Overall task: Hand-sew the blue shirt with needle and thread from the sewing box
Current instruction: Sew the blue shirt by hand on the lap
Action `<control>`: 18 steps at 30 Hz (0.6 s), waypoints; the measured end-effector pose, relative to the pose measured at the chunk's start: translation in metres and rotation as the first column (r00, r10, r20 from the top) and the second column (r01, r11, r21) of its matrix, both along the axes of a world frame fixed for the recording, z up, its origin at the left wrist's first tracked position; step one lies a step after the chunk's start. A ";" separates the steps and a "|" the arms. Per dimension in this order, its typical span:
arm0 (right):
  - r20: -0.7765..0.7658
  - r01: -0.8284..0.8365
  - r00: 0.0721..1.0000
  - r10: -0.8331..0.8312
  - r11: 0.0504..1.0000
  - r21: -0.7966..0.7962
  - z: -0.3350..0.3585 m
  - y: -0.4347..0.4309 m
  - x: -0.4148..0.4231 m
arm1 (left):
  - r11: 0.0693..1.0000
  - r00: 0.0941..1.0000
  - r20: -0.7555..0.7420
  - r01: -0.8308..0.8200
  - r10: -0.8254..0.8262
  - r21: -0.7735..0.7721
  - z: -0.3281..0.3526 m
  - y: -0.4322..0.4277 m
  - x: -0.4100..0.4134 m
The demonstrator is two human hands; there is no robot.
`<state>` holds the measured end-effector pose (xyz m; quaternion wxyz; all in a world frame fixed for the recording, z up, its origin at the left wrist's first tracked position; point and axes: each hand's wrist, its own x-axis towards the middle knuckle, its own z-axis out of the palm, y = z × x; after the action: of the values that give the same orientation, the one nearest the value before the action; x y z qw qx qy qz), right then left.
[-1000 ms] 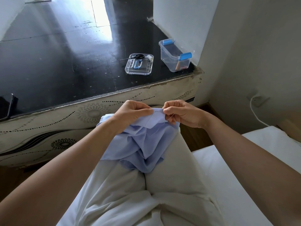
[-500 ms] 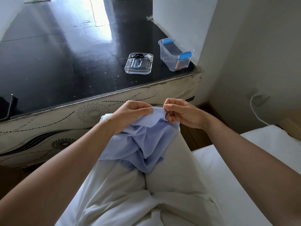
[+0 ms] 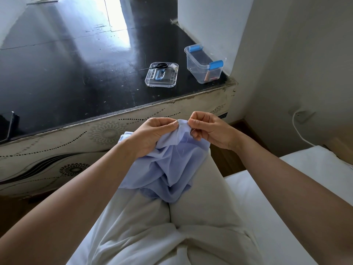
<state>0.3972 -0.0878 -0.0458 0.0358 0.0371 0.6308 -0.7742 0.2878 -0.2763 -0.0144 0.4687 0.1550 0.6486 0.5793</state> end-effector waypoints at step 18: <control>-0.035 0.113 0.993 -0.109 0.981 0.156 -0.002 -0.011 0.000 | 0.996 0.996 0.078 -0.048 0.054 -0.075 0.008 0.006 0.010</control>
<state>0.3969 -0.0987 -0.0480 -0.0187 0.0647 0.6875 -0.7231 0.2976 -0.2703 -0.0064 0.4846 0.0981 0.6539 0.5727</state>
